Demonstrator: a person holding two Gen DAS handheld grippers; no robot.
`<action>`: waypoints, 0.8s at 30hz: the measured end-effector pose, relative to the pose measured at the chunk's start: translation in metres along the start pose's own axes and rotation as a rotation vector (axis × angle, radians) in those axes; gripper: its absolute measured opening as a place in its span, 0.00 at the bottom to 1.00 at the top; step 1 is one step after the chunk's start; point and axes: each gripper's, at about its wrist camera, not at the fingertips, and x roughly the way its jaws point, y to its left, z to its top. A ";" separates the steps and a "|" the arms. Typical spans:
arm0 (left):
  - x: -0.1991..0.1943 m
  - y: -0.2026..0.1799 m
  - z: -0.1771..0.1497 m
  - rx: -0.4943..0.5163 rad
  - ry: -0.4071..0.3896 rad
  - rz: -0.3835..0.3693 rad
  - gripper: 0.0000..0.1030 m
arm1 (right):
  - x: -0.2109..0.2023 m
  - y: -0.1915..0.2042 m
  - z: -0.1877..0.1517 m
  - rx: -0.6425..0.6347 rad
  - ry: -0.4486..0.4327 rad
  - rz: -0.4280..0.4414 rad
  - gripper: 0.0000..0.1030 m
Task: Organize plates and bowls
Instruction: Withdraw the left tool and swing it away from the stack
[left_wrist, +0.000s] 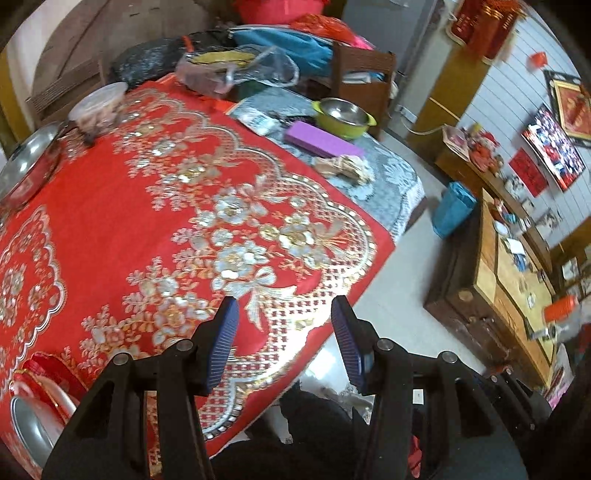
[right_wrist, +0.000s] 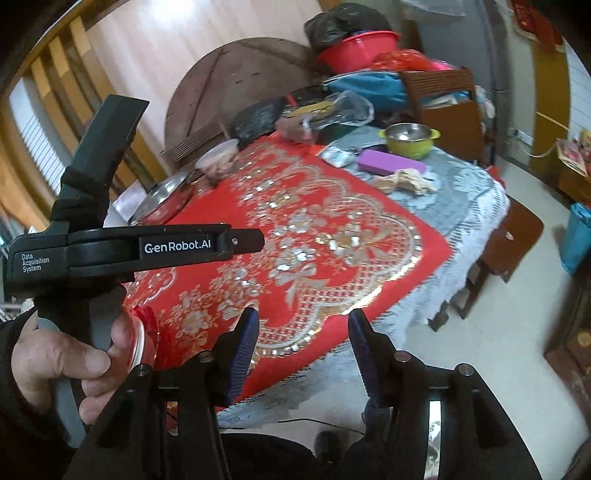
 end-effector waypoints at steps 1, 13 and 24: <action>0.001 -0.004 0.000 0.011 0.005 -0.004 0.49 | -0.003 -0.002 -0.002 0.009 -0.003 -0.007 0.51; 0.012 -0.036 0.002 0.089 0.038 -0.043 0.50 | -0.018 -0.017 -0.009 0.059 -0.025 -0.066 0.51; 0.000 -0.015 -0.006 0.035 0.024 0.001 0.51 | -0.012 0.002 -0.007 -0.006 -0.010 -0.033 0.51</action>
